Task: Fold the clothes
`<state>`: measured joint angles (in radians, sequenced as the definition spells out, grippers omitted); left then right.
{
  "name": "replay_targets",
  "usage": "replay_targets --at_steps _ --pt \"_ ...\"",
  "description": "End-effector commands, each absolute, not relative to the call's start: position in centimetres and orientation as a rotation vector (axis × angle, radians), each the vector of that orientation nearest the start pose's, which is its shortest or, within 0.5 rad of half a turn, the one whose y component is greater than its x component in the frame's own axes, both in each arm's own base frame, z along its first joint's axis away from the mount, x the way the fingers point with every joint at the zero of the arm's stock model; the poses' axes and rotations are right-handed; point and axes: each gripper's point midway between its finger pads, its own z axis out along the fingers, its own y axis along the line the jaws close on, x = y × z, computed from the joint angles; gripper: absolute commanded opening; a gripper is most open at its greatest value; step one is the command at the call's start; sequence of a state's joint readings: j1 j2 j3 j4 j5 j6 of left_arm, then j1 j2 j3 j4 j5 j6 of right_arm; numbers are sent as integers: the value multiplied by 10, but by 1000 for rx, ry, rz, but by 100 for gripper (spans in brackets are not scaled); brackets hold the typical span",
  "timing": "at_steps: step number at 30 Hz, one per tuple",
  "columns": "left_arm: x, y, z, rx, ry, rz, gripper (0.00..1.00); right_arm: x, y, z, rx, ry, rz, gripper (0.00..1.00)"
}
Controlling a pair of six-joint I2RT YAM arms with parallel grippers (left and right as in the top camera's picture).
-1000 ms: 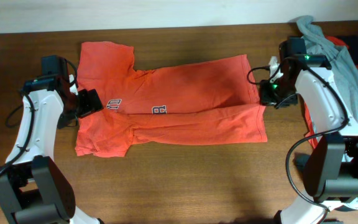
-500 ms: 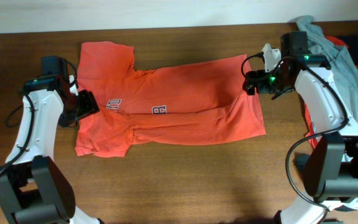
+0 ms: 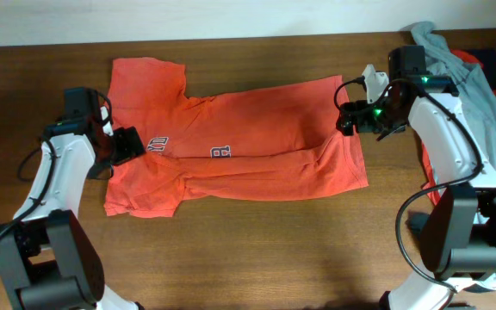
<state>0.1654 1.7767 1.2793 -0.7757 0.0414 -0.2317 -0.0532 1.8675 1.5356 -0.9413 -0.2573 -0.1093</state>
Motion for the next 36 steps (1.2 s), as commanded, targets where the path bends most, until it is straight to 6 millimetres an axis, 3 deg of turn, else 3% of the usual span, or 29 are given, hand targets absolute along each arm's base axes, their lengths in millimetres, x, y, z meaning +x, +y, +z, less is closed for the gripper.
replay_targets --at_steps 1,4,6,7,11,16,25,36 --pt "386 59 52 -567 2826 -82 76 420 24 113 -146 2804 350 92" --pt "387 59 39 -572 2850 -80 51 420 24 113 -146 2806 350 92" --pt "387 60 34 -576 2857 -72 4 420 24 113 -146 2806 350 92" --pt "387 61 31 -578 2862 -63 1 420 24 113 -146 2806 350 92" --pt "384 73 31 -591 2861 43 0 419 21 112 -136 2813 325 92" --pt "381 87 31 -603 2856 161 1 427 -21 109 138 2813 69 94" --pt "387 92 30 -604 2827 192 1 426 -66 111 291 2785 45 99" --pt "388 92 30 -604 2824 193 1 424 -96 112 381 2756 21 99"
